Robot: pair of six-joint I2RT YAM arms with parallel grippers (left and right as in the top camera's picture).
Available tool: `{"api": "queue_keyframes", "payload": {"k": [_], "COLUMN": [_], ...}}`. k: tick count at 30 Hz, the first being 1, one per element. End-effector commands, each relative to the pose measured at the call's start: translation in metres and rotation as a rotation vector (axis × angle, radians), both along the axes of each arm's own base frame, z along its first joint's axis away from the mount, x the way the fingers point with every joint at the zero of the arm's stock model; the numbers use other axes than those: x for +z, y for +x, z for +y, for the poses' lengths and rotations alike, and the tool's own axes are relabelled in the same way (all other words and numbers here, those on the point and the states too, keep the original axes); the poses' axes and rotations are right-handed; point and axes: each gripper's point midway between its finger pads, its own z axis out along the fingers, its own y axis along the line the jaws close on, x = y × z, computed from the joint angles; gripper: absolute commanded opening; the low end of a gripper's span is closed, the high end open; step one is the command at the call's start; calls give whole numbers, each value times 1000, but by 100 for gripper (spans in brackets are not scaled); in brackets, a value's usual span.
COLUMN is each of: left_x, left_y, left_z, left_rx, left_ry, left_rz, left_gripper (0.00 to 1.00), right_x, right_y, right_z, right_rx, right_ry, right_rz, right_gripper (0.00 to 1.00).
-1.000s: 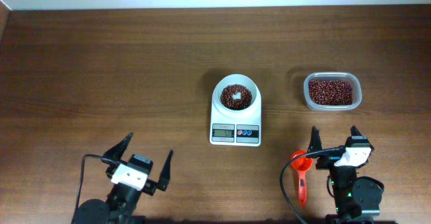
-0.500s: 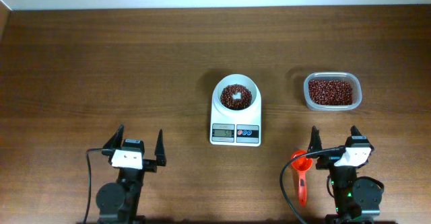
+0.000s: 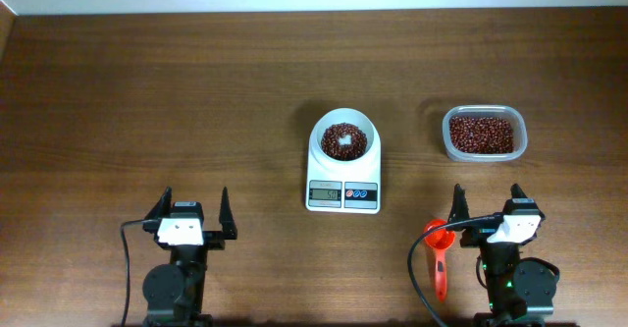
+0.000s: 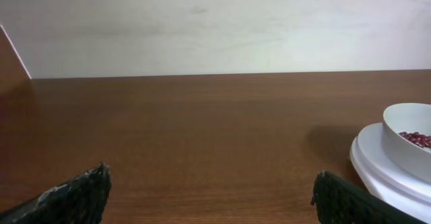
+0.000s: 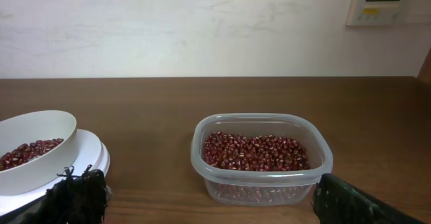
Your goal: Scoop and weigh 50g on scale
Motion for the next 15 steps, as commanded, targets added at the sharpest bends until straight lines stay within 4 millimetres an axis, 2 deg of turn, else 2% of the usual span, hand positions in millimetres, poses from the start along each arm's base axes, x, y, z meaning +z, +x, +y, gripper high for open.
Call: {"api": "queue_keyframes", "payload": {"k": [1, 15], "left_x": [1, -2], "left_y": [0, 0], "left_z": [8, 2], "left_rx": [54, 20], "left_ry": [-44, -46], "left_rz": [-17, -5], "left_gripper": [99, 99], "right_x": [-3, -3], "right_y": [0, 0], "right_z": [0, 0], "right_rx": [-5, -5], "right_ry": [2, 2], "right_rz": [5, 5], "right_gripper": [99, 99]}}
